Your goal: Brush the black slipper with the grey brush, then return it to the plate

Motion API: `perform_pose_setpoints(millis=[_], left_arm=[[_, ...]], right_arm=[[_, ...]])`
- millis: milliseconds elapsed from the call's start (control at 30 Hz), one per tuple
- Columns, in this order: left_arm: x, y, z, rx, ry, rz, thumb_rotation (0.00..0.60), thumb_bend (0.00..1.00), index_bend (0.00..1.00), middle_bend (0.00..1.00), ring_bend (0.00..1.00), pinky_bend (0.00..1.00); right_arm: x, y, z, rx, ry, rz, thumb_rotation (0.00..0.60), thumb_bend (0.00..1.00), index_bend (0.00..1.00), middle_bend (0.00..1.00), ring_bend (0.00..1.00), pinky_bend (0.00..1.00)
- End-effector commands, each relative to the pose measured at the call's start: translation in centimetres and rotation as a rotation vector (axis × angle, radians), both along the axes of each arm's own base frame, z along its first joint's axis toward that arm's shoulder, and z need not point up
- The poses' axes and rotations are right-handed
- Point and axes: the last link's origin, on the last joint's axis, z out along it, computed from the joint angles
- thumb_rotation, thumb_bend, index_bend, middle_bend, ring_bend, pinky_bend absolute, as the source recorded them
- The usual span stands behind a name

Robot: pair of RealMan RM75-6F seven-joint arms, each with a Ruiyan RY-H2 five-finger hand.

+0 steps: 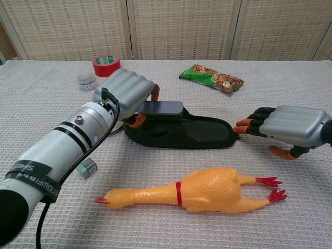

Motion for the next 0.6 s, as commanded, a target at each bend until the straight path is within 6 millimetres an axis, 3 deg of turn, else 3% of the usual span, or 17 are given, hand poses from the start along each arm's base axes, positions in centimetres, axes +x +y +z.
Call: perform_pose_setpoints(millis=[33, 400, 600], left_arm=[[-0.7, 0.4, 0.2, 0.008, 0.006, 0.006, 0.6, 0.7, 0.77, 0.88, 0.87, 1.0], [-3.1, 1.5, 1.1, 0.027, -0.003, 0.03, 0.6, 0.7, 0.77, 0.89, 0.87, 1.0], [-2.6, 1.1, 0.9, 0.005, -0.031, 0.022, 0.6, 0.7, 0.77, 0.89, 0.87, 1.0]], right_arm=[[0.0, 0.0, 0.0, 0.0, 0.001, 0.001, 0.6, 0.55, 0.04, 0.0, 0.0, 0.0], [-0.1, 0.0, 0.3, -0.001, 0.0, 0.007, 0.6, 0.55, 0.04, 0.0, 0.0, 0.0], [-0.1, 0.0, 0.3, -0.004, 0.0, 0.006, 0.6, 0.55, 0.04, 0.0, 0.0, 0.0]])
